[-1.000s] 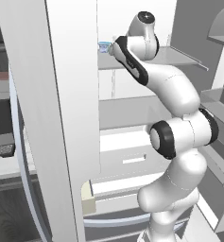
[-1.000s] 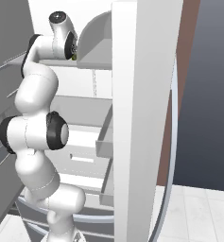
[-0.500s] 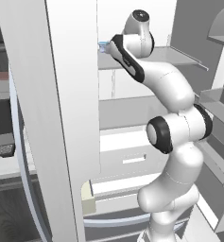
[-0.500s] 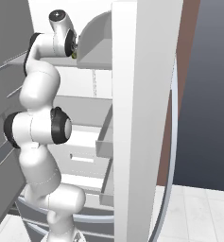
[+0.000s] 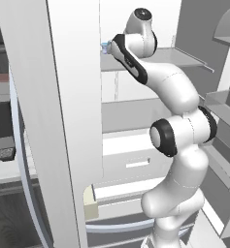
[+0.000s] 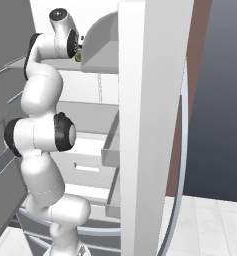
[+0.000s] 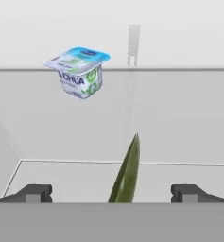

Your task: Take the lemon wedge from the fridge and place it on the plate with fish on the dining counter.

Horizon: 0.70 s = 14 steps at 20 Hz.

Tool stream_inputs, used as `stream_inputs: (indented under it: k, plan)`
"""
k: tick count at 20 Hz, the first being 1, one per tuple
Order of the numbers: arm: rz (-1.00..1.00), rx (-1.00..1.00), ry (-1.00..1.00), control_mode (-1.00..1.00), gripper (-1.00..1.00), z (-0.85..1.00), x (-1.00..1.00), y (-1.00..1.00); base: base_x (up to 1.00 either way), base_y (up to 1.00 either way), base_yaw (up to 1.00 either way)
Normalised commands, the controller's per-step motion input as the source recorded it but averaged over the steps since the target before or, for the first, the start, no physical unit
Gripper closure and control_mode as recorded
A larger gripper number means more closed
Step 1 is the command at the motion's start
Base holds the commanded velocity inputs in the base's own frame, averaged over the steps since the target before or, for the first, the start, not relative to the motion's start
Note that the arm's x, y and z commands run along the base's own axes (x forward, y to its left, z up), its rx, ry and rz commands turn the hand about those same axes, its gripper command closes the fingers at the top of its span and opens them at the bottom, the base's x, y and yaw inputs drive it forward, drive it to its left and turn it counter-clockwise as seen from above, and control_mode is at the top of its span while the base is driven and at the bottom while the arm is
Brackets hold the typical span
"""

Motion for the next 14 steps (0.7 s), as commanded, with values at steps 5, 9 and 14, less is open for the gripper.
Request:
stream_inputs:
  k: [5, 9, 14]
  plan:
    - [0.0, 0.0, -0.01, -1.0, -1.0, 0.0, -0.01, 0.0, 0.0, 0.0, 0.0]
    - [0.0, 0.0, 0.0, -1.0, -1.0, 0.0, 0.02, 0.0, 0.0, 0.0, 0.0]
    - [0.0, 0.0, 0.0, -1.0, -1.0, 0.0, 0.07, 0.0, 0.0, 0.0, 0.0]
